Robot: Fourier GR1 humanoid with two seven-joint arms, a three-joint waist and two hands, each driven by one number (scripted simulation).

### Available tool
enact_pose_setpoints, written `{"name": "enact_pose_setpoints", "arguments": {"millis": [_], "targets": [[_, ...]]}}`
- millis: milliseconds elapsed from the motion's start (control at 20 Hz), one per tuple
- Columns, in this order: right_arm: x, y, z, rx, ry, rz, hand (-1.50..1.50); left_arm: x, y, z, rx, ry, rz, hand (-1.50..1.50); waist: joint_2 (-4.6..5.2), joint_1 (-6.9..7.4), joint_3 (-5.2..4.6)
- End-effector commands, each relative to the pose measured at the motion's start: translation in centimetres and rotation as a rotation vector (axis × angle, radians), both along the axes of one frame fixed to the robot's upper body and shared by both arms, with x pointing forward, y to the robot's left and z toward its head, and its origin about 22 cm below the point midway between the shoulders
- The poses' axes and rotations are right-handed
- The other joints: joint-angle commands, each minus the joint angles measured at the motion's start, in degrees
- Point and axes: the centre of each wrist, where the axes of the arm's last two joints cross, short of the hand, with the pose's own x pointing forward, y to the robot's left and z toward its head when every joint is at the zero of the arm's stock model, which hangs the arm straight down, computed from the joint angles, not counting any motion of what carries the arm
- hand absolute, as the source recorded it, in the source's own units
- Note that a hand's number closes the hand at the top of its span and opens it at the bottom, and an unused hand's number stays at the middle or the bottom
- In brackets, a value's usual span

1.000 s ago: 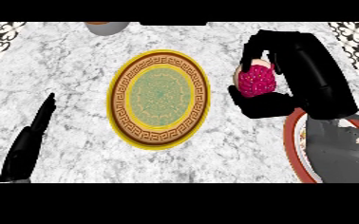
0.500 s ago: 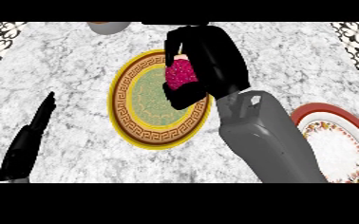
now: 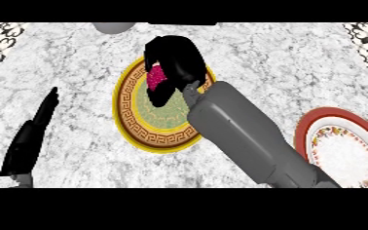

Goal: Pick the cupcake from the plate and place it in the plate

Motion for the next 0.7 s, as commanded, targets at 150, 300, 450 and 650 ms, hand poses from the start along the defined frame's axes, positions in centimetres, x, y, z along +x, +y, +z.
{"name": "enact_pose_setpoints", "arguments": {"millis": [150,300,450,650], "targets": [[0.7,0.3,-4.8,0.130,0.156,-0.167,-1.50,0.1,-0.5,-1.0,-0.003,-0.007,-0.015,0.00,0.19,1.14,-0.02],[1.9,0.6,-5.8,0.098,0.165,-0.202,-1.50,0.0,-1.0,-0.9,-0.003,-0.005,-0.030,0.00,0.31,1.71,-0.01],[0.8,1.3,-6.0,0.181,0.149,-0.158,-1.50,-0.4,-1.2,0.0,0.002,-0.001,0.000,0.00,0.05,1.23,0.04],[1.7,0.3,-5.1,0.377,0.058,-0.183,-1.50,-0.8,-0.4,-2.1,-0.007,0.007,-0.005,0.00,0.17,0.44,0.01]]}}
